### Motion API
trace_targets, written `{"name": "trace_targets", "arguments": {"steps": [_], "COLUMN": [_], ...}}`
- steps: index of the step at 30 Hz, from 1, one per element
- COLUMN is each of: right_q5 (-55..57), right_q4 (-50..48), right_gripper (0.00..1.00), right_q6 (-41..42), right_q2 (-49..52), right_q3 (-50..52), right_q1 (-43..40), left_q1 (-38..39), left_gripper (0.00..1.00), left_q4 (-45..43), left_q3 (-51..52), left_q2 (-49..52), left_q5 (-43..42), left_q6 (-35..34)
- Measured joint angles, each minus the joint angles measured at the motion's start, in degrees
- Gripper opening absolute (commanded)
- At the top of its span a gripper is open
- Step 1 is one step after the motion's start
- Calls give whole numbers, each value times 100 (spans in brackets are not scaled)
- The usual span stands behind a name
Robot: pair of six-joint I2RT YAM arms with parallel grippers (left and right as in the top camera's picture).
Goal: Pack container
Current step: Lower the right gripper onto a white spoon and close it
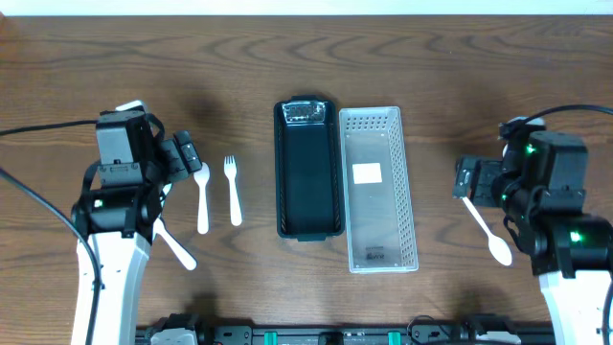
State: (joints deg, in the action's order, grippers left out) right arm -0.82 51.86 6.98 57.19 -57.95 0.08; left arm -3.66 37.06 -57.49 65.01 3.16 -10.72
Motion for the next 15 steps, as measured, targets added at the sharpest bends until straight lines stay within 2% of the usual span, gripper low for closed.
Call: {"name": "trace_targets", "arguments": {"steps": [4,9,15], "right_q5": [-101,-131,-96], "right_q4": [826,2009,2374], "right_gripper": [99,99,99], "right_q6": [133,387,994], "right_q2": [164,9,-702], "right_q3": [-48,-586,-728], "right_q1": [-203,-605,-850], "left_q1": [0,0,0], "left_gripper": [98,98,98], "left_q4": [4,-2,-4], "left_q3": [0,0,0], "left_q2": [46,46,46], "left_q5": [0,2,2], "left_q6": [-2,-2,-2]}}
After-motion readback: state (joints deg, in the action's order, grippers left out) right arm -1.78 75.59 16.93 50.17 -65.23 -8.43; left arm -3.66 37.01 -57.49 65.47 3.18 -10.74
